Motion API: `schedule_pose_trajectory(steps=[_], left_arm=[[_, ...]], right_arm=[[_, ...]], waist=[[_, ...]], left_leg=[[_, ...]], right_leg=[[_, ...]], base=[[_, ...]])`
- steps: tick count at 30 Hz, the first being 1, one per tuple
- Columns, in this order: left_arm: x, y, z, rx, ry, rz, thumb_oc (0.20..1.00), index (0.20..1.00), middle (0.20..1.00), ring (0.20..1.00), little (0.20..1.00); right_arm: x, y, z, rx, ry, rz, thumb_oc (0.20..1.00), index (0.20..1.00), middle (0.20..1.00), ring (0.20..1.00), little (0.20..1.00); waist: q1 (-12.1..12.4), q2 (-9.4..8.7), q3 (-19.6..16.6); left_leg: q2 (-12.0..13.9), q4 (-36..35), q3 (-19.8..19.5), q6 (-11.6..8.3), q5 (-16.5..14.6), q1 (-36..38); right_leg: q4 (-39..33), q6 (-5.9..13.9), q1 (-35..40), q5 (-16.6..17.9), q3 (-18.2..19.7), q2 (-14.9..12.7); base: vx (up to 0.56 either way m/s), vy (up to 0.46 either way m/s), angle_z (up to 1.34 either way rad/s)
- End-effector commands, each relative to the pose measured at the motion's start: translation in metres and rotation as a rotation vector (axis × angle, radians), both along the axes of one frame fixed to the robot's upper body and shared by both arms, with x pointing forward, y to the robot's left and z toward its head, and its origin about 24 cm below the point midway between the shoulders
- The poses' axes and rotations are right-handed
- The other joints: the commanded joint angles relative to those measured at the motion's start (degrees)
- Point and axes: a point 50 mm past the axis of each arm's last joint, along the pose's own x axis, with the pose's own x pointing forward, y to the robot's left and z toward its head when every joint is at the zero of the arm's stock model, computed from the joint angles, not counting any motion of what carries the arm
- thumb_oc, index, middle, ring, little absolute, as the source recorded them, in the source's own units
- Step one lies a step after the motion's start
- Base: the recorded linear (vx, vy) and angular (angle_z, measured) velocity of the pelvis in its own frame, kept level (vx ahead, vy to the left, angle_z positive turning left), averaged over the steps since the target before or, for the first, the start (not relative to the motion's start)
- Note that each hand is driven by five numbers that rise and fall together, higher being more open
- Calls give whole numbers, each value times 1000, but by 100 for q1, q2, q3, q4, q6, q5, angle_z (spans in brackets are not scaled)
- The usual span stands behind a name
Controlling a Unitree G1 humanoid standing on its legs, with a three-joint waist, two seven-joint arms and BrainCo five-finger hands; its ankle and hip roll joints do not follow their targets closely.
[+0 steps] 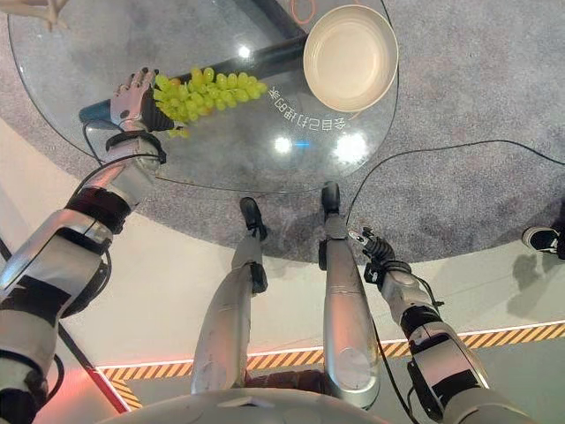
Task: Pick up fruits into the plate
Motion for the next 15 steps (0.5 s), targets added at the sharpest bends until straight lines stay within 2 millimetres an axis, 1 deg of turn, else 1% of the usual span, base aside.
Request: schedule_pose_trajectory(steps=[1,4,7,10,15], left_arm=[[1,21,22,54,5,116,1000,1000,1000,1000,1000],[5,16,20,67,74,131,1000,1000,1000,1000,1000],[6,16,17,54,94,161,1000,1000,1000,1000,1000],[6,20,16,68,119,239,1000,1000,1000,1000,1000],[3,32,14,126,186,342,1000,1000,1000,1000,1000]], right_arm=[[-10,13,-8,60,5,22,1000,1000,1000,1000,1000],[-5,17,-5,83,-12,24,1000,1000,1000,1000,1000],[-1,22,-2,98,-27,31,1000,1000,1000,1000,1000],[4,27,3,140,-54,24,1000,1000,1000,1000,1000],[6,30,7,202,-76,11,1000,1000,1000,1000,1000]], waist=[[22,-417,-122],[-42,-467,-122],[-93,-517,-122],[-179,-582,-122],[-260,-644,-122]], left_leg=[[-206,996,-90,54,-945,-248],[-229,1076,-101,59,-954,-408],[-237,1116,-90,61,-955,-502],[-231,1182,-66,49,-958,-639],[-246,1260,-57,37,-961,-782]], right_leg=[[-215,5,8,171,173,373],[-182,2,-139,198,208,419],[-178,-8,-223,221,243,458],[-140,-18,-358,239,307,510],[-137,-28,-472,275,374,555]], base=[[3,-25,-6],[-1,-5,-1],[0,0,0],[11,13,-4],[4,9,-6]])
